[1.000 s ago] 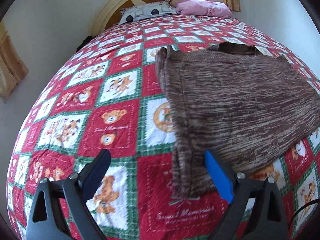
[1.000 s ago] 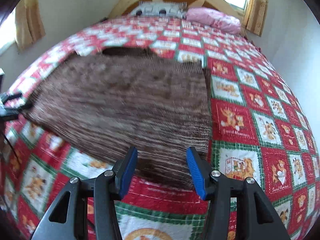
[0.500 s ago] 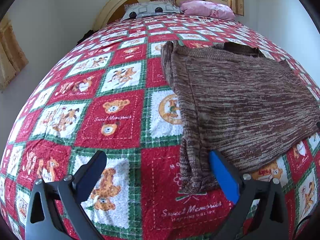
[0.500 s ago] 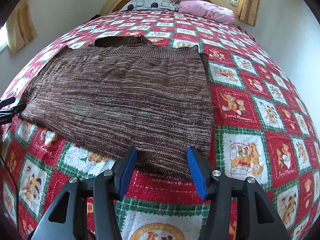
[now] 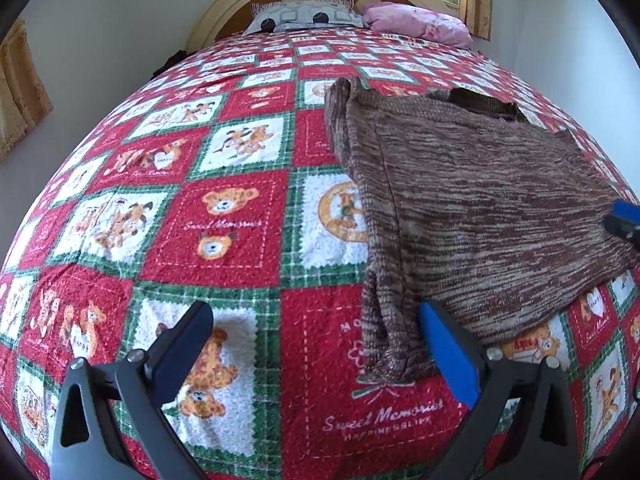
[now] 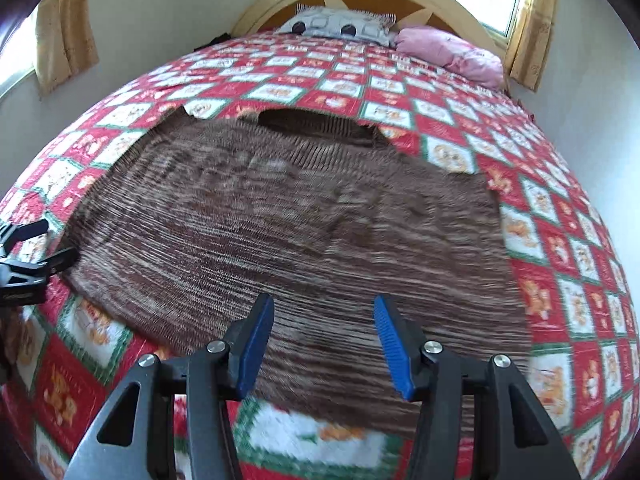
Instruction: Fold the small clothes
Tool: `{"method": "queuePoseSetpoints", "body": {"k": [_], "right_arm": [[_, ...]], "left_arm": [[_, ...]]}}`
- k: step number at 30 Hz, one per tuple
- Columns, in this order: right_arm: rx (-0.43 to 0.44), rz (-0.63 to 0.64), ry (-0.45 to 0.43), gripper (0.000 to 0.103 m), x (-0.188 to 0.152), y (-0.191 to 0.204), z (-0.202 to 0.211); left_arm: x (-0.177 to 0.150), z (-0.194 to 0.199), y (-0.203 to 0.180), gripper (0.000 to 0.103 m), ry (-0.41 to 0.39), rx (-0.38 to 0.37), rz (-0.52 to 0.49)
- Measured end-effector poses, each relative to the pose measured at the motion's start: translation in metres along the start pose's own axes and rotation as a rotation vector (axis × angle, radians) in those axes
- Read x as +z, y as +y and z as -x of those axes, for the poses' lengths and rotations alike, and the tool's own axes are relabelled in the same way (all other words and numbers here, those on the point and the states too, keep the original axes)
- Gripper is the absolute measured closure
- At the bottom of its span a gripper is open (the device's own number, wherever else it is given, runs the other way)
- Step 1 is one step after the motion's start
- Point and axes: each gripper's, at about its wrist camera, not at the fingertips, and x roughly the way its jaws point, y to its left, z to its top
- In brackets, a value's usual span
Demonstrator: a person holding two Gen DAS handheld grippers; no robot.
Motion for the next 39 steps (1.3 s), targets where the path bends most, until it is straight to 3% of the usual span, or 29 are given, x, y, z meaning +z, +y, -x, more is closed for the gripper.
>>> {"method": "queuePoseSetpoints", "body": {"k": [3,4,14,17,21,23,36,39], "right_arm": [[0.020,-0.028,0.052,0.049,-0.013,0.002,-0.016],[0.010,-0.012,0.019,0.049,-0.019,0.004,-0.013],[0.011,-0.016,-0.011,0.048,-0.028,0.002,0.004],[-0.071,-0.039,-0.078,0.048,-0.028,-0.017,0.019],[-0.129,-0.175,-0.014,0.048,-0.039,-0.070,0.008],[-0.079,-0.227,-0.014,0.048,-0.047,-0.088,0.005],[-0.120,-0.126,-0.009,0.048,-0.059,-0.070,0.017],[-0.139,-0.115,-0.014,0.048,-0.057,-0.063,0.028]], "left_arm": [[-0.001,0.000,0.000,0.000,0.001,-0.004,0.004],[-0.001,0.000,0.000,0.000,0.001,-0.005,0.005],[-0.009,0.008,0.009,0.000,0.002,-0.038,0.045],[-0.009,0.008,0.011,0.000,0.002,-0.047,0.055],[-0.008,0.008,0.009,0.000,0.002,-0.035,0.044],[-0.009,0.008,0.009,0.000,0.005,-0.031,0.045],[-0.024,0.021,0.022,0.000,0.029,-0.046,0.031],[-0.026,0.029,0.029,0.000,0.023,-0.016,0.028]]}}
